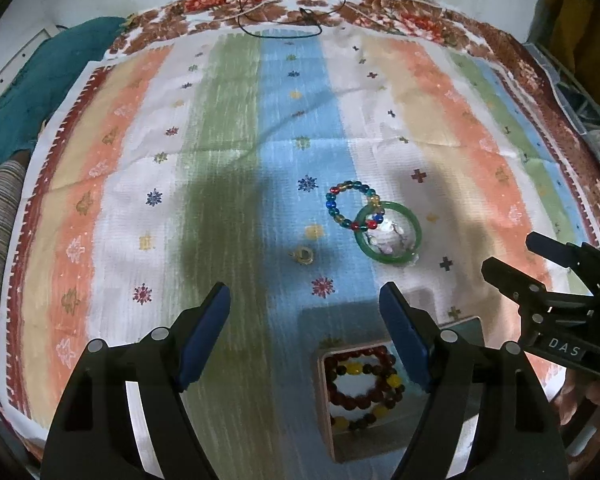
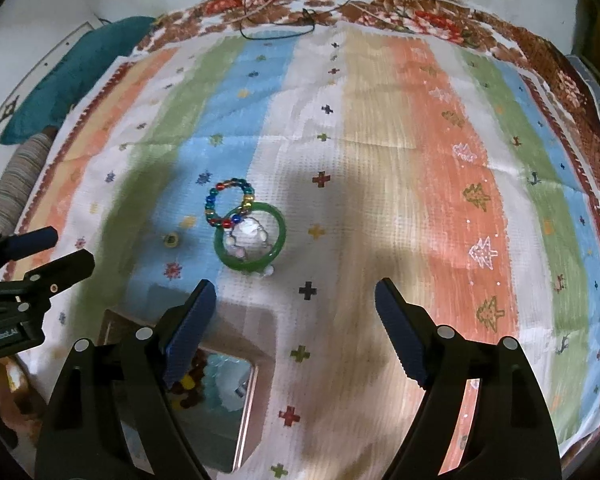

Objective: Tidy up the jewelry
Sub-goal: 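Move left tool to the gold ring while right tool approaches the jade bangle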

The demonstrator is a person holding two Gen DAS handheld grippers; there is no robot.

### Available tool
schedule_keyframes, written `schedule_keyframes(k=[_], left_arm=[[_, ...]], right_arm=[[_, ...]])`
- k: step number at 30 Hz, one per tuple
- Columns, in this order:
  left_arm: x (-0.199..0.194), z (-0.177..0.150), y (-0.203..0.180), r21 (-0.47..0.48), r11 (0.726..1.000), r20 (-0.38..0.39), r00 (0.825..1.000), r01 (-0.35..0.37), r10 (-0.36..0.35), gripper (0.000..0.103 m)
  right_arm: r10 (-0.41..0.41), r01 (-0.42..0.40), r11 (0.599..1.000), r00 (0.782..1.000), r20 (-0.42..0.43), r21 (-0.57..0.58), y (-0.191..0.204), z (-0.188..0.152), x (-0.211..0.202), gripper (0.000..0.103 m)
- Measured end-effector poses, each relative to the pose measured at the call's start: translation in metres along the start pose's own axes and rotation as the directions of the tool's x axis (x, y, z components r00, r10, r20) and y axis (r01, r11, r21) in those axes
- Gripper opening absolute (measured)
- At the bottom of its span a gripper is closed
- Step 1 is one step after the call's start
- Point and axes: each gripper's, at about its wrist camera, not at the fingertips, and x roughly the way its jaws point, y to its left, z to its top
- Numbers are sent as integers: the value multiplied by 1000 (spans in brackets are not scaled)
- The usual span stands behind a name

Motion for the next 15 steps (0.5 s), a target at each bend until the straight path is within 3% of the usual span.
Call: schedule_keyframes(k=[15], left_arm=[[45, 16, 12, -20, 999, -80, 996, -35, 33, 76]], right_arm=[[-34, 34, 999, 998, -43, -7, 4, 15, 34, 82]])
